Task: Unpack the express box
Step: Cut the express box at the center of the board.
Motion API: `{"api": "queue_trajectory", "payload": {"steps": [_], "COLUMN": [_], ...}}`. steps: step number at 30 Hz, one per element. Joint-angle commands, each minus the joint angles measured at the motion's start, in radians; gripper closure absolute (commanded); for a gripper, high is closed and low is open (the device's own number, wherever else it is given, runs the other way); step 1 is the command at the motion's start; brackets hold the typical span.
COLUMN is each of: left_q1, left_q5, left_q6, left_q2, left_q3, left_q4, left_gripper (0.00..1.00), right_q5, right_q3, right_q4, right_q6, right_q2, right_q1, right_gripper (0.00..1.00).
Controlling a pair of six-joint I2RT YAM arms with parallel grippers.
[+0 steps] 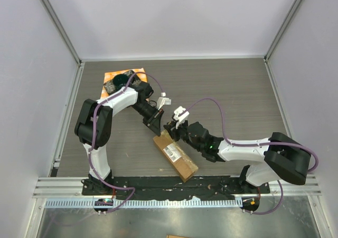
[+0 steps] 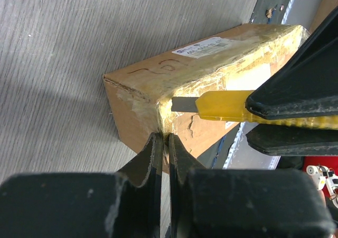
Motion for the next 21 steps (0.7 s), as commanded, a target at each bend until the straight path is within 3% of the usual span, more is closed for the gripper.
{"api": "queue_trajectory", "payload": {"steps": [1, 10, 21], "left_q1": [-0.008, -0.009, -0.012], "left_q5": [-0.009, -0.067, -0.158], "left_q6": [0.031, -0.032, -0.141], "left_q2": [0.015, 0.013, 0.03], "left_q3": [0.002, -0.004, -0.03], "left_q4": [-0.003, 0.034, 0.123], "left_gripper": [1.0, 1.0, 1.0], "right_q5": [0.007, -0.01, 0.085], "right_q3": [0.0, -0.051, -0.088], "right_q4": [-0.012, -0.114, -0.232], "right_q6": [-0.003, 0.032, 0.072], "right_q2": [0.021, -0.025, -0.063], "right_q1": [0.002, 0.015, 0.114], "right_gripper": [0.99, 0.99, 0.99]}}
